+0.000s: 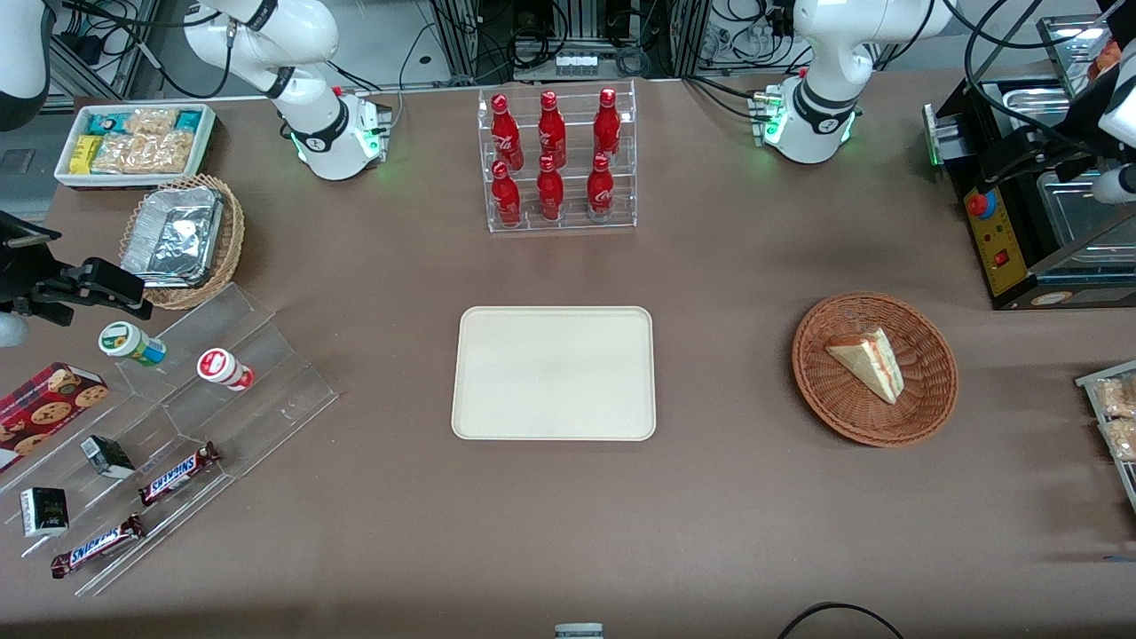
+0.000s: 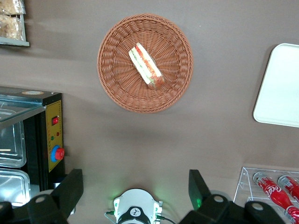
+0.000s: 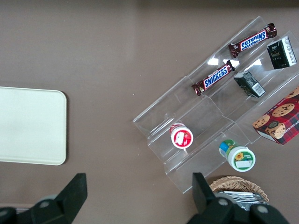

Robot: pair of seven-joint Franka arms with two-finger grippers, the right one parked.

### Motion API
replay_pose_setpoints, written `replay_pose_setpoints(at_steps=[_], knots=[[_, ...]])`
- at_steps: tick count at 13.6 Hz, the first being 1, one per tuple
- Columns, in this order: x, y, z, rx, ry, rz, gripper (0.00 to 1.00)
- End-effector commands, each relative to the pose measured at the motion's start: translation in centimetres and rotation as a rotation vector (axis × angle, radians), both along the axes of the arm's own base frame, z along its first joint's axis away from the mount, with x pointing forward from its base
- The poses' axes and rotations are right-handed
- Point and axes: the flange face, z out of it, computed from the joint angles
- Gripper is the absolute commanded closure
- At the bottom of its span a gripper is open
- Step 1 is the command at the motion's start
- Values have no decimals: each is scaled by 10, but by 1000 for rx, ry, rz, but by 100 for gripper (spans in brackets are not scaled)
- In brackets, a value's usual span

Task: Place sandwich from basket to tray
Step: 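Move the left gripper over the wrapped sandwich in the wicker basket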

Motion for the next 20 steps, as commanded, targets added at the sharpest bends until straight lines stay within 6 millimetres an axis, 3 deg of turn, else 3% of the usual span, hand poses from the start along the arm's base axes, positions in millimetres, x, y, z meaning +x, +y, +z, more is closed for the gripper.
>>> replay_pose_setpoints(at_steps=[1,3,5,10,15,20], knots=[[3,-5,5,-9,11,-16,0],[10,-6,-5,-6,29,-5,0],[24,-3,-29,12,71,26,0],[48,5,-72,45,105,280,0],[57,3,-153,91,64,642,0],[56,5,-239,85,6,741,0]])
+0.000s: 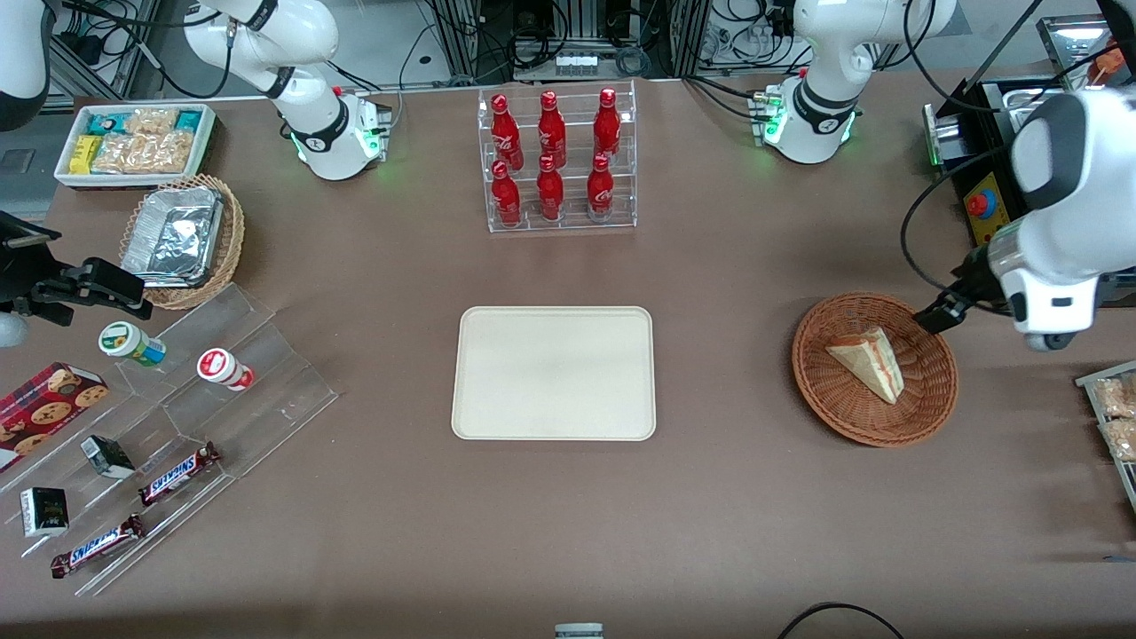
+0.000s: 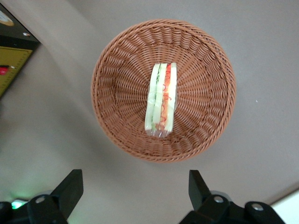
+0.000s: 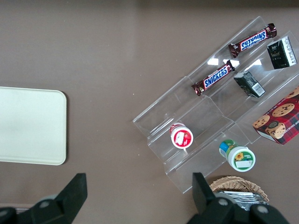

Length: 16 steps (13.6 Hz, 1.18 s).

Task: Place sandwich from basket to tray
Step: 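Move the left gripper over the wrapped sandwich in the wicker basket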

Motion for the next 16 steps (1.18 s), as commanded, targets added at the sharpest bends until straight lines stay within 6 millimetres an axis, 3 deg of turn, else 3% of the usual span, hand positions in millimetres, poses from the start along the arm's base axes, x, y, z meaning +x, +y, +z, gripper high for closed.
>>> replay_pose_setpoints(at_steps=[1,4,8,12,16], knots=[[-6,4,-34,-4,-27,59,0],[0,4,-87,11,-45,155,0],[-9,8,-136,15,-84,161,0],[-8,7,-159,21,-73,141,0],[-6,5,-171,19,-78,122,0]])
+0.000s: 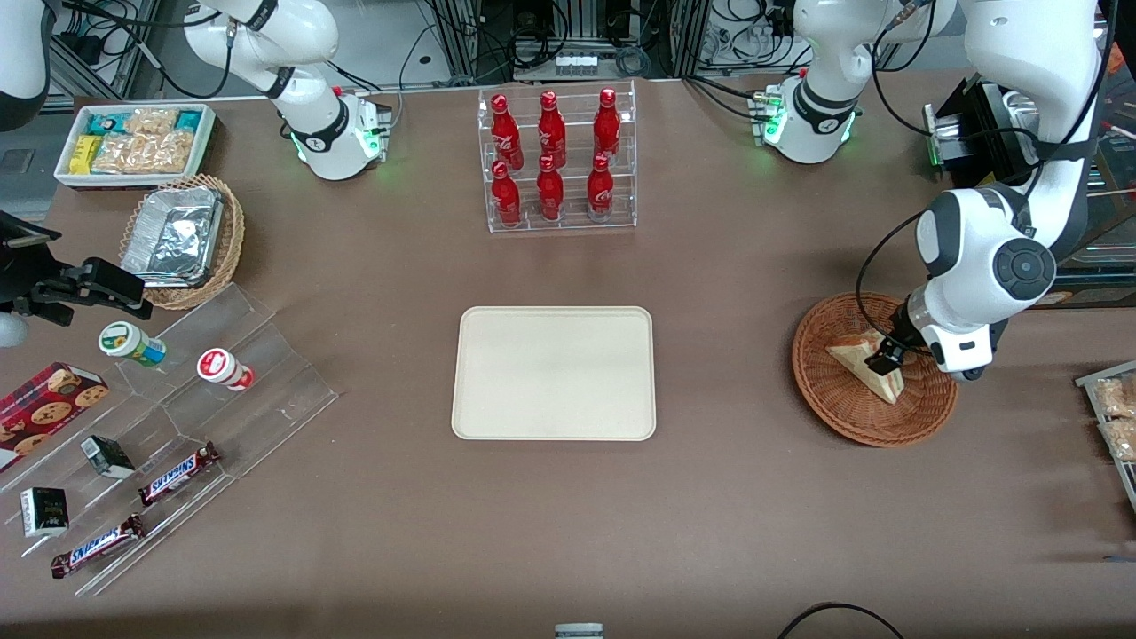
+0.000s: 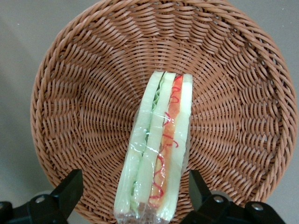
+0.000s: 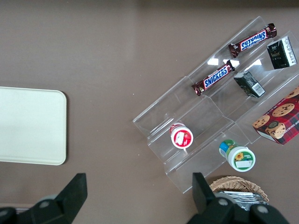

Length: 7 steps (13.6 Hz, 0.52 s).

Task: Place sandwich from basket to tray
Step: 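Lower the left gripper and close it on the sandwich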

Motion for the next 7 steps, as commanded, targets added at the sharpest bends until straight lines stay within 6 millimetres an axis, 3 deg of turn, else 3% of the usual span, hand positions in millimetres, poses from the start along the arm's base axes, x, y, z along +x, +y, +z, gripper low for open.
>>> replay_pose_setpoints(at_steps=[1,4,5,7], knots=[[3,-3,-12,0,-21,-15,0],[3,-6,-20,1,-19,-20,0],[3,-6,-20,0,-18,-22,4],[2,-9,-24,0,-10,-28,49]])
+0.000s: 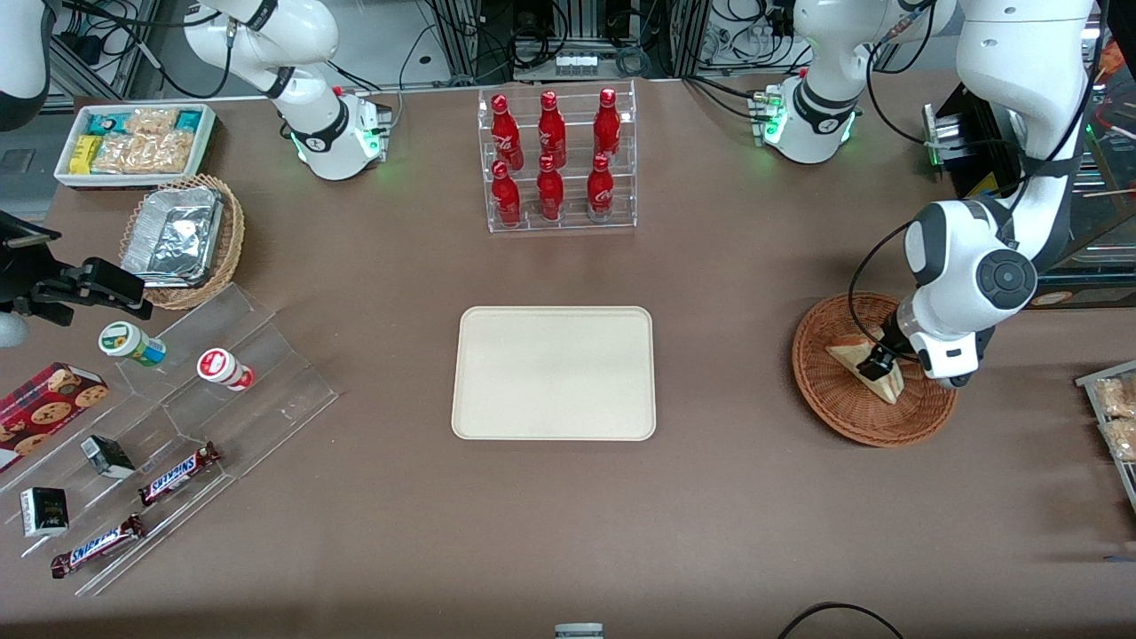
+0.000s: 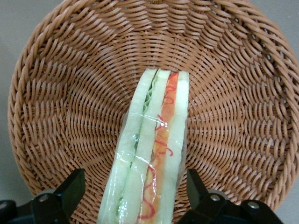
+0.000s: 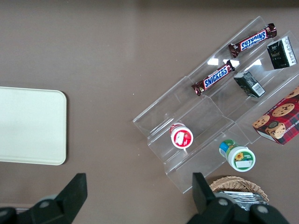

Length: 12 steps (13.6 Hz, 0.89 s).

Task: Place sandwich from basket to tray
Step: 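Lower the left gripper and close it on the sandwich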

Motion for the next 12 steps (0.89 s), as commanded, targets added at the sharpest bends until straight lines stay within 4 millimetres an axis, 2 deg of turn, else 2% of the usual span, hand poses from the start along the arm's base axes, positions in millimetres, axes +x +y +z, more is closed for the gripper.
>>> replay_pose_setpoints(at_steps=[1,2,5,9,12], knots=[[0,-4,-1,1,-6,-20,62],[0,-5,-1,1,-3,-29,69],[0,-5,0,-1,0,-58,83],[-2,-7,6,-3,37,-76,83],[7,-8,37,-2,80,-77,83]])
